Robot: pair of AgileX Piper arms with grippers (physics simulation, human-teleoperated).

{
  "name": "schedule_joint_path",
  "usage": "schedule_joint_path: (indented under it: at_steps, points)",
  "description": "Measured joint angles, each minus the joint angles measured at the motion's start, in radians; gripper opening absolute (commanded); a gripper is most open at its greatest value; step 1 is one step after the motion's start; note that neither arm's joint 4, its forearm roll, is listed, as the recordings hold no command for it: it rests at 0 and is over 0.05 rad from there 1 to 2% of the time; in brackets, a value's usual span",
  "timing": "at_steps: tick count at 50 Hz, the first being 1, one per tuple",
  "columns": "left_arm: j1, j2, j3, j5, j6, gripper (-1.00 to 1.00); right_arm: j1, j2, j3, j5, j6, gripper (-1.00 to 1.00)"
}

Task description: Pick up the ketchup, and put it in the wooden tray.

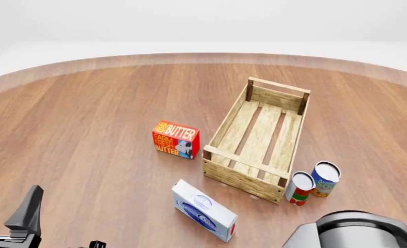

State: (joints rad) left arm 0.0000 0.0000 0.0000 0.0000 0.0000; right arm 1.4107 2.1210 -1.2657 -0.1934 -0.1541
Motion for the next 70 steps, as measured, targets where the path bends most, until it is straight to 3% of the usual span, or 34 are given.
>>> schedule_joint_path:
  at_steps: [9,10,22,45,70]
  points:
    - [0.0,0.0,0.0,0.0,0.0,1.0,-0.003,0.022,-0.016,-0.001,0.0,1.0]
    - [0.0,0.0,0.0,0.0,0.0,1.0,-0.003,0.024,-0.018,-0.001,0.0,-1.0]
    - [0.0,0.0,0.0,0.0,0.0,1.0,0.004,0.019,-0.01,0.0,-0.01,-1.0]
    - [0.0,0.0,0.0,0.0,0.0,1.0,0.01,-0.065,0.105,-0.018,-0.002,-1.0]
    - [0.0,0.0,0.0,0.0,0.0,1.0,-0.115,-0.227,0.327,-0.088,0.0,-1.0]
